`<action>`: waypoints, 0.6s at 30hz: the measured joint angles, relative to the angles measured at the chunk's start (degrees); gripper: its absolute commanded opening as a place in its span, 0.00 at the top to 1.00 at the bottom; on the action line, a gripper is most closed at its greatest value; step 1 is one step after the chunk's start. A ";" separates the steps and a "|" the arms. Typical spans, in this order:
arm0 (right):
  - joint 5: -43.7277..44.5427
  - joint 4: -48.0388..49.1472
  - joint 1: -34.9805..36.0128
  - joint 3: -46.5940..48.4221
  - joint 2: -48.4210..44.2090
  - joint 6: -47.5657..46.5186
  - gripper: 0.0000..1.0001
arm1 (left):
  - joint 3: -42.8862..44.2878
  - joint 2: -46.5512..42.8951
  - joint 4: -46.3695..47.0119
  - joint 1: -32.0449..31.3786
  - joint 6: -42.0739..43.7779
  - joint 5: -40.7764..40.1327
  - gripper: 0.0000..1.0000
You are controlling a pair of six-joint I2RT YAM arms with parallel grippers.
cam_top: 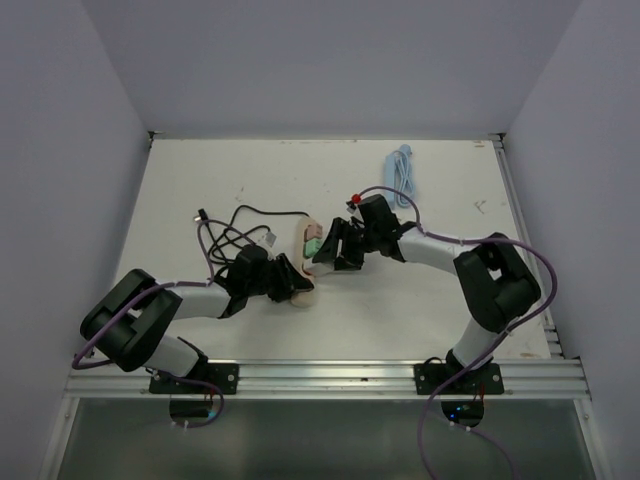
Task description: Pull the plug off the socket
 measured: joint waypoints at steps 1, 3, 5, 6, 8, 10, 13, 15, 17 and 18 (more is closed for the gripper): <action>-0.22 0.09 -0.15 -0.15 -0.13 0.20 1.00 | 0.07 0.00 -0.13 -0.02 -0.04 0.11 1.00; -0.74 0.11 -0.92 -0.24 -0.90 -0.13 1.00 | -0.07 -0.09 -1.29 0.33 -0.02 -0.79 1.00; -0.35 -0.31 -2.99 -0.31 -2.95 -0.42 1.00 | 0.00 -0.87 -2.43 1.31 -0.72 -2.71 1.00; -0.07 -0.28 -4.02 -0.31 -3.91 -0.48 1.00 | 0.09 -1.05 -2.89 1.84 -1.05 -3.52 1.00; 0.57 -0.52 -5.53 -0.15 -5.49 -0.81 1.00 | 0.48 -1.14 -3.50 2.25 -1.55 -4.90 1.00; 1.01 -1.49 -5.86 0.50 -6.25 -1.16 1.00 | 0.79 -1.16 -3.98 2.29 -1.73 -5.55 1.00; 1.60 -3.76 -5.49 1.97 -6.51 -2.51 1.00 | 0.92 -1.25 -4.33 2.29 -1.81 -5.99 1.00; 2.38 -6.16 -5.20 2.89 -7.04 -4.24 1.00 | 0.94 -1.27 -4.35 2.29 -1.84 -6.05 1.00; 4.35 -8.55 -5.05 3.26 -7.98 -6.38 1.00 | 0.94 -1.29 -4.35 2.29 -1.84 -6.12 1.00; 5.62 -9.73 -4.98 3.26 -8.68 -7.74 1.00 | 0.94 -1.31 -4.35 2.29 -1.84 -6.12 1.00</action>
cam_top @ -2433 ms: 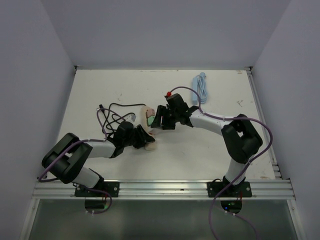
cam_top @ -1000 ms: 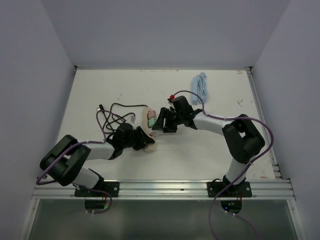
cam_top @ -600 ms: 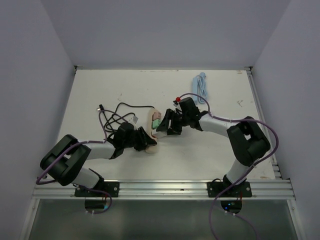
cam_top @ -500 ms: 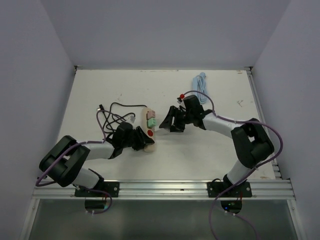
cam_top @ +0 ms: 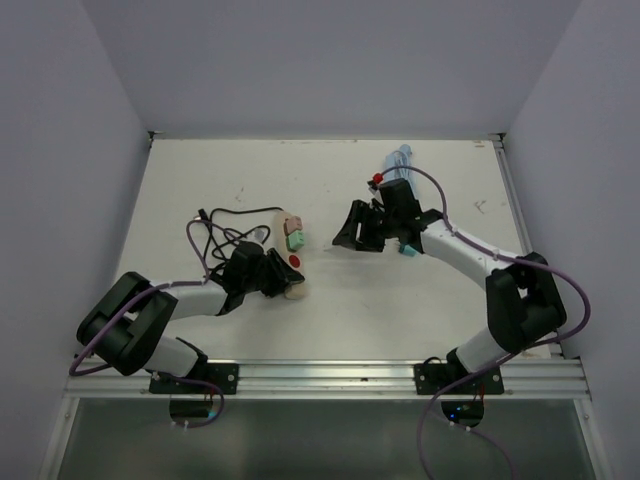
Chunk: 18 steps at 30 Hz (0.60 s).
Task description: Pull the plug off the socket
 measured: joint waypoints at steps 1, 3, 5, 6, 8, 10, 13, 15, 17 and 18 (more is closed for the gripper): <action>1.79 -1.25 0.02 0.00 -0.70 -1.25 1.00 | 0.00 0.00 0.00 0.00 0.02 0.00 1.00; 5.90 -2.69 0.04 -0.76 -2.58 -3.89 1.00 | 0.00 0.00 0.00 0.00 0.02 0.00 1.00; 10.27 -3.08 0.04 -2.62 -5.16 -6.01 1.00 | -0.02 0.02 0.02 0.00 0.02 0.02 1.00; 12.55 -2.45 0.04 -4.22 -6.62 -6.93 1.00 | -0.02 0.02 0.04 0.00 0.02 0.04 1.00; 16.39 -1.79 0.04 -7.76 -9.42 -8.41 1.00 | -0.02 0.04 0.04 0.00 0.02 0.07 1.00; 19.80 -1.18 0.02 -10.78 -11.02 -9.46 1.00 | -0.02 0.09 0.07 0.00 0.04 0.11 1.00; 23.61 0.13 0.02 -13.64 -11.45 -10.73 1.00 | -0.02 0.09 0.09 0.00 0.04 0.13 1.00; 26.21 1.33 0.02 -15.15 -11.45 -11.65 1.00 | -0.02 0.09 0.09 0.00 0.07 0.13 1.00; 28.04 3.15 0.04 -16.63 -11.61 -12.41 1.00 | -0.02 0.09 0.09 0.00 0.07 0.13 1.00; 28.70 3.85 0.04 -17.29 -11.80 -12.70 1.00 | -0.02 0.09 0.09 0.00 0.07 0.13 1.00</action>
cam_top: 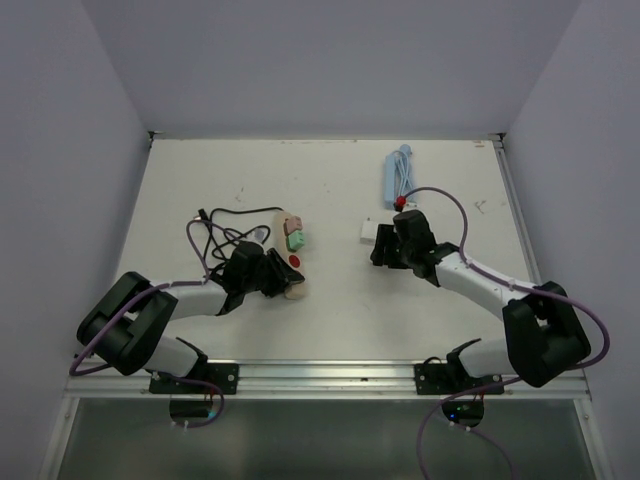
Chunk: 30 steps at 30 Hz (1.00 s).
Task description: Pull the plug off the socket
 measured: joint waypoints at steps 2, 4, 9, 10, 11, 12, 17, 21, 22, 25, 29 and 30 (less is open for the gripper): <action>1.22 1.92 -0.02 -1.92 -0.70 -0.59 1.00 | 0.00 0.07 0.07 0.00 0.00 0.04 1.00; 1.88 4.13 0.00 -3.61 -1.36 -1.18 1.00 | 0.00 0.24 0.20 0.00 0.00 0.09 1.00; 3.32 8.15 0.92 -5.35 -1.42 -2.84 0.94 | 0.00 0.48 0.70 0.04 -0.04 0.17 1.00; 3.48 8.72 1.25 -5.55 -1.31 -2.95 0.91 | 0.00 0.52 0.79 0.04 -0.04 0.20 1.00; 3.56 9.33 1.55 -5.64 -1.05 -3.02 0.86 | 0.00 0.59 0.87 0.04 -0.04 0.22 1.00; 3.58 9.88 1.86 -5.64 -0.70 -3.08 0.84 | 0.00 0.66 0.96 0.04 -0.04 0.26 1.00; 3.72 12.76 3.50 -5.35 1.68 -3.13 0.71 | 0.00 1.25 1.49 0.07 -0.11 0.44 1.00; 3.89 13.49 4.46 -4.00 3.76 -3.39 0.64 | 0.00 1.40 1.70 0.11 -0.15 0.57 1.00; 3.91 13.40 4.61 -3.52 4.26 -3.50 0.62 | 0.00 1.46 1.73 0.11 -0.15 0.57 1.00; 3.91 13.38 4.98 -1.99 6.08 -3.76 0.61 | 0.00 1.53 1.88 0.11 -0.33 0.63 1.00; 4.79 12.76 5.46 1.01 9.38 -3.87 0.60 | 0.00 1.73 2.10 0.11 -0.46 0.74 1.00; 4.85 12.63 5.57 1.84 10.38 -3.87 0.60 | 0.00 1.73 2.14 0.11 -0.48 0.76 1.00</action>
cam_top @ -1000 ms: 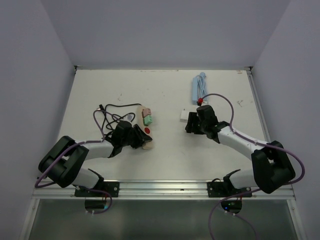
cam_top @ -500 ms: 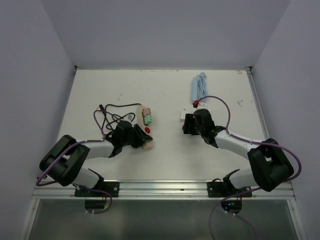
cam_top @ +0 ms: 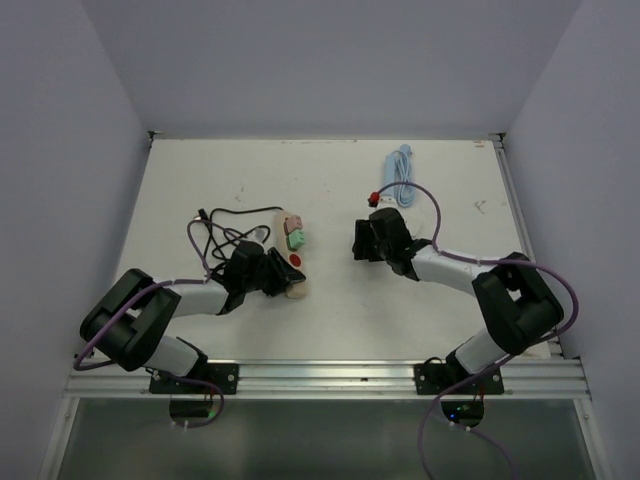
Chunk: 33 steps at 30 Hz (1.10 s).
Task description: Pull the plug off the socket
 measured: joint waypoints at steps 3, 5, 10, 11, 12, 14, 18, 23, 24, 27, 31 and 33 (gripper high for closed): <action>-0.04 -0.87 0.26 1.60 2.71 0.07 0.57 | 0.00 0.00 0.00 0.00 -0.02 0.00 1.00; -0.09 -2.60 0.42 1.81 4.81 0.07 0.57 | 0.00 0.00 0.00 0.00 -0.02 0.00 1.00; 0.92 -5.40 0.83 4.44 6.67 -0.07 0.57 | 0.02 0.00 0.24 0.04 -0.04 0.22 1.00; 1.38 -5.79 0.85 4.96 7.08 -0.07 0.57 | 0.00 -0.02 0.24 0.07 -0.04 0.20 1.00; 1.81 -6.62 0.85 5.90 7.72 -0.04 0.57 | 0.02 -0.02 0.24 0.07 -0.04 0.22 1.00; 2.38 -7.50 0.85 6.82 8.37 0.11 0.50 | 0.02 -0.13 0.24 0.07 -0.04 0.22 1.00; 4.50 -10.91 0.85 10.97 11.06 0.46 0.29 | 0.00 -0.26 0.20 0.07 -0.04 0.20 1.00; 4.24 -14.64 0.85 14.53 12.87 0.50 0.18 | -0.04 -0.39 0.15 0.07 0.00 0.20 1.00; 3.93 -15.06 0.85 14.56 12.76 0.57 0.17 | -0.04 -0.39 0.15 0.07 0.00 0.20 1.00; 1.62 -16.83 0.55 14.34 11.54 1.51 0.16 | -0.04 -0.33 0.20 0.07 0.04 0.24 1.00; -2.69 -20.04 0.48 13.03 7.48 4.15 0.16 | -0.02 -0.02 0.50 0.31 0.15 0.92 1.00; -4.63 -20.74 0.48 12.94 4.61 5.66 0.17 | -0.02 0.26 0.85 0.31 0.20 1.31 1.00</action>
